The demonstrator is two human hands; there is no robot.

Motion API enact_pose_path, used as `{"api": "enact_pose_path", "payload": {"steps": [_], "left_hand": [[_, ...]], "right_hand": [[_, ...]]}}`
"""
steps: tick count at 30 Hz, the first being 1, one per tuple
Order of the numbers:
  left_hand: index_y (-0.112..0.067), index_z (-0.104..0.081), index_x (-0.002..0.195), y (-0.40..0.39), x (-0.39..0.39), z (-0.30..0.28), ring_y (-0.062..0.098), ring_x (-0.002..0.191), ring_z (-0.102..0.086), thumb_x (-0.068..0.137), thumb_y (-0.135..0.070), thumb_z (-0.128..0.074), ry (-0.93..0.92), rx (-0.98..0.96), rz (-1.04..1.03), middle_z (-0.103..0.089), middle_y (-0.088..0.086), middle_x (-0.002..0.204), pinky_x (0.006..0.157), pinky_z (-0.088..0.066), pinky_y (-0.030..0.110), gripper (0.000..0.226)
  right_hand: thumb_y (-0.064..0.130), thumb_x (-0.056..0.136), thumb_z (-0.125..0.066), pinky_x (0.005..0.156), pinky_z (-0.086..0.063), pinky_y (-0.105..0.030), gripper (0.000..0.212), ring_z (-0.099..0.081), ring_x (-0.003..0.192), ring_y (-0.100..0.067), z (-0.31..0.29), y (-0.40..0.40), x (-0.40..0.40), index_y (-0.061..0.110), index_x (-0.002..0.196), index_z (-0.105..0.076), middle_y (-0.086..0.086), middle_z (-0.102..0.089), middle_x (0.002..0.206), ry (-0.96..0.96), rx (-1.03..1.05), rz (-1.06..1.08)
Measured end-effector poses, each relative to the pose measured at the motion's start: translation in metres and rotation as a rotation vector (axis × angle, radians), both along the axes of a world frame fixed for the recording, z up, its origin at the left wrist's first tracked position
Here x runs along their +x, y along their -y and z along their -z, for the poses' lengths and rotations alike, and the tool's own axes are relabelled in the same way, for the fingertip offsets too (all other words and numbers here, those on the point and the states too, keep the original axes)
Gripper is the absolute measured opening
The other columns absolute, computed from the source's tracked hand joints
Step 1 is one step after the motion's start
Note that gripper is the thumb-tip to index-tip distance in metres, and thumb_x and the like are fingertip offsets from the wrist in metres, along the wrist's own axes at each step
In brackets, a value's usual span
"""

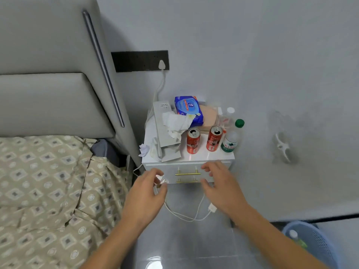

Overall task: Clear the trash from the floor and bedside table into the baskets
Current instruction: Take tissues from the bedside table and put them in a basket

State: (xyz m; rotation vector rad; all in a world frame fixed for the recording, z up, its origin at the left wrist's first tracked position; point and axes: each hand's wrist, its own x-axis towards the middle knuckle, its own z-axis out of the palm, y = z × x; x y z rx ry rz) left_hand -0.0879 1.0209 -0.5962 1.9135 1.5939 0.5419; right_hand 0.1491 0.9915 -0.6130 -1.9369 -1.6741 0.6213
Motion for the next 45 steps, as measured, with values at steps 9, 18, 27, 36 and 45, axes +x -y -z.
{"api": "enact_pose_path", "payload": {"steps": [9,18,27,36,45], "left_hand": [[-0.037,-0.045,0.142,-0.142,-0.042,0.045,0.033,0.105,-0.052,0.083,-0.038,-0.071,-0.269,-0.114,-0.11,-0.043,0.001,0.11,0.093,-0.051,0.043,0.065],[-0.043,-0.016,0.156,-0.237,-0.047,0.125,0.032,0.125,-0.042,0.063,-0.049,-0.092,-0.307,-0.313,0.112,-0.03,0.004,0.136,0.108,-0.046,0.047,0.12],[-0.044,-0.026,0.15,-0.259,-0.022,0.17,0.028,0.126,-0.034,0.066,-0.046,-0.09,-0.293,-0.28,0.249,-0.027,0.003,0.136,0.107,-0.046,0.047,0.105],[-0.022,-0.062,0.114,-0.273,-0.027,0.186,0.023,0.105,-0.051,0.091,-0.023,-0.07,-0.275,-0.084,0.285,-0.047,0.001,0.116,0.093,-0.053,0.04,0.024],[-0.024,-0.068,0.102,-0.263,-0.054,0.107,0.002,0.093,-0.056,0.085,-0.008,-0.076,0.17,0.049,0.037,-0.052,-0.005,0.103,0.078,-0.04,0.004,0.025]], "right_hand": [[0.029,0.079,-0.071,0.092,-0.05,-0.05,0.067,-0.037,0.129,-0.035,-0.017,-0.2,-0.015,0.033,0.139,-0.041,-0.005,-0.036,0.143,0.401,-0.12,-0.221],[0.027,0.078,-0.075,0.098,-0.044,-0.061,0.096,-0.019,0.145,-0.037,0.018,-0.299,-0.046,0.039,0.153,-0.015,-0.009,-0.017,0.158,0.851,-0.281,-0.461],[0.026,0.074,-0.076,0.106,-0.035,-0.058,0.086,-0.042,0.129,-0.03,0.051,-0.315,-0.052,0.03,0.145,-0.028,-0.009,-0.04,0.139,0.932,-0.27,-0.489],[0.006,0.077,-0.071,0.076,-0.04,-0.041,0.042,-0.057,0.094,-0.031,0.062,-0.32,-0.054,0.015,0.116,-0.059,-0.009,-0.06,0.104,0.739,-0.032,-0.47],[-0.008,0.072,-0.05,0.06,-0.023,-0.027,0.028,-0.038,0.079,-0.018,0.016,-0.289,-0.021,0.005,0.095,-0.055,-0.003,-0.048,0.095,0.017,0.293,0.206]]}}
